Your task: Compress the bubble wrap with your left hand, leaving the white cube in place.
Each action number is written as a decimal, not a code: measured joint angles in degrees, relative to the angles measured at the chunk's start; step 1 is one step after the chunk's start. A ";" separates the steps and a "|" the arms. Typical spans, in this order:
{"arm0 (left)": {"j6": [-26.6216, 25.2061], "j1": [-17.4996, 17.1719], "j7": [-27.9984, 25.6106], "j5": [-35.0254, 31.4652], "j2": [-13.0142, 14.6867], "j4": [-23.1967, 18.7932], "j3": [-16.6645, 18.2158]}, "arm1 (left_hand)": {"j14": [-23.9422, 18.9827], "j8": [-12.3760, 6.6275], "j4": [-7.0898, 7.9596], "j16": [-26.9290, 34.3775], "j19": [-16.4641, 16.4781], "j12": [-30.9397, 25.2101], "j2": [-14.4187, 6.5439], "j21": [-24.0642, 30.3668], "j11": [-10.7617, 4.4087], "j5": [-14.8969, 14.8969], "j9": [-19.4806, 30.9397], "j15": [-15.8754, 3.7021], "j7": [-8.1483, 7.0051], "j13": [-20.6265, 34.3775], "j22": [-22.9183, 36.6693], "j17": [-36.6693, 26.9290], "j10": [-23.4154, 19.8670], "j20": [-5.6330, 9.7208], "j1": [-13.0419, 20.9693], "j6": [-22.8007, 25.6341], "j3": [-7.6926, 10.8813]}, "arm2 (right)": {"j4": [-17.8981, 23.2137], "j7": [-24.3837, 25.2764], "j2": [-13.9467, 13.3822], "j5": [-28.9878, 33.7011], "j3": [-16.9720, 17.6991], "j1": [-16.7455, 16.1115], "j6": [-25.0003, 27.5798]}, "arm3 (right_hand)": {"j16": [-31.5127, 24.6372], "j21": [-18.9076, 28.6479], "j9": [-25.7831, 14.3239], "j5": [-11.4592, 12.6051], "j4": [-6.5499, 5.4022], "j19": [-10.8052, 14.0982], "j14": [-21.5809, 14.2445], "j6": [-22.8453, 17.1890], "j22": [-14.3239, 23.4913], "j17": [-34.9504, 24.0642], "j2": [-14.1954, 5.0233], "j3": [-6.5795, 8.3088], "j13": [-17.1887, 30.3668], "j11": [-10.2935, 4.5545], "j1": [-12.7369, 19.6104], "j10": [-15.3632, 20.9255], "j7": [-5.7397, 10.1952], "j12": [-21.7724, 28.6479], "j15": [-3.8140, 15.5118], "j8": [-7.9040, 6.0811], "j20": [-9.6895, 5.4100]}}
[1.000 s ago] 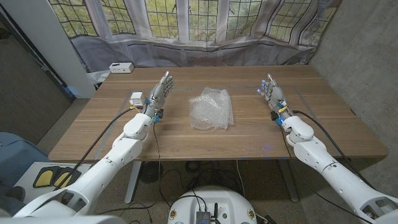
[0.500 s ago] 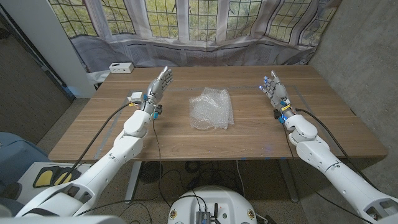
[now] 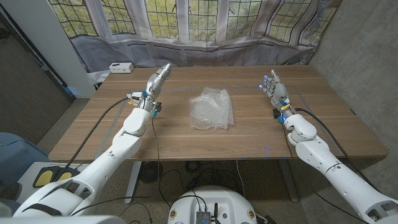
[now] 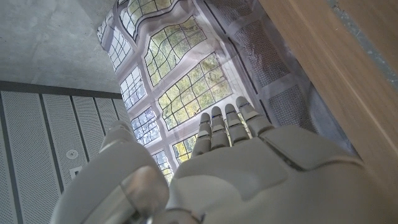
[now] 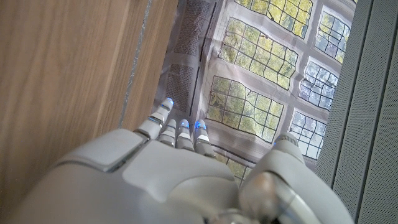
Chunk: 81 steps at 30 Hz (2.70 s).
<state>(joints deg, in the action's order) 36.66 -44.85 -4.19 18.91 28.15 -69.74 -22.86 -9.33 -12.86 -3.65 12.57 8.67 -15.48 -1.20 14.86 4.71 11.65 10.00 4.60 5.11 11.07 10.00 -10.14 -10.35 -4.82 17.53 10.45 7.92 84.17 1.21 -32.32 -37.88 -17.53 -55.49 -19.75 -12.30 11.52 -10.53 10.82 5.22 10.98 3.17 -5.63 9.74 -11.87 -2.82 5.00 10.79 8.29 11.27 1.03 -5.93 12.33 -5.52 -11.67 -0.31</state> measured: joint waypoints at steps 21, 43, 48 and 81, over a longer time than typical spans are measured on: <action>1.95 0.95 -8.95 -13.14 0.43 -0.83 -1.28 | -1.15 0.00 -1.53 -0.39 0.57 0.00 -1.52 -0.46 -1.03 -0.22 0.00 -1.15 -0.72 -0.01 0.00 -0.01 -1.64 0.02 2.55 1.96 1.53 | 1.94 0.82 -1.09 0.41 1.04 -1.57 -0.52 | 0.00 0.00 0.00 0.45 2.61 0.31 -0.62 -0.82 0.00 0.16 -4.57 4.19 0.00 0.21 6.12 0.82 -0.82 -0.36 0.00 0.00 0.31; -7.23 1.10 -17.91 -29.06 4.25 -9.95 -3.90 | -0.73 0.89 -2.47 -1.16 -0.44 1.13 -1.59 -1.77 -1.55 -0.65 0.28 -1.52 -0.56 -0.01 -0.01 -0.01 -1.10 -0.49 3.83 1.65 2.00 | 2.52 0.79 -1.18 -0.42 2.55 -3.59 -2.63 | 0.00 0.00 0.01 -0.23 2.37 0.51 -0.84 -0.60 0.00 0.00 -2.66 3.24 -0.01 0.21 4.64 0.81 -0.60 -0.36 -0.23 0.24 0.51; -11.39 1.44 -19.53 -33.59 5.00 -11.39 -4.77 | -0.33 1.22 -2.47 -1.56 -0.79 1.13 -1.28 -2.21 -1.34 -0.65 0.28 -1.41 -0.72 -0.01 -0.01 -0.01 -0.89 -0.70 4.14 1.49 2.00 | 3.73 0.88 -1.72 -0.55 3.09 -4.58 -2.64 | 0.00 0.00 0.01 -0.45 2.35 0.50 -0.93 -0.60 0.00 0.00 -2.16 3.00 -0.01 0.21 4.13 0.81 -0.60 -0.36 -0.31 0.24 0.51; -27.89 3.74 -13.78 -40.83 9.06 -22.26 -10.88 | 4.53 2.72 -3.34 -2.42 -3.64 3.84 -0.01 -3.31 -0.28 -1.07 0.27 2.24 -2.34 0.54 0.56 -0.15 5.48 -7.26 4.03 -5.08 1.57 | 6.19 1.50 -2.67 -0.83 4.06 -6.87 -2.09 | 0.23 0.00 0.01 -0.45 1.80 0.50 -0.92 -0.60 -0.01 0.01 -1.32 2.45 -0.01 0.21 3.30 0.81 -0.61 -0.36 -0.31 0.46 0.51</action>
<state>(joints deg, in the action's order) 8.77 -41.11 -17.96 -21.91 37.21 -91.99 -33.74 -4.79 -10.14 -6.98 10.15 5.03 -11.65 -1.22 11.54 4.42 10.58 10.27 6.84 2.78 11.61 10.55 -10.28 -4.87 -12.09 21.56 5.37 9.50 90.36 2.71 -35.00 -38.71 -13.47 -62.36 -21.84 -12.07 11.52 -10.52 10.37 7.02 11.48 2.25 -6.23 9.73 -11.86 -4.14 7.45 10.78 8.50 14.57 1.84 -6.54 11.98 -5.83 -11.22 0.21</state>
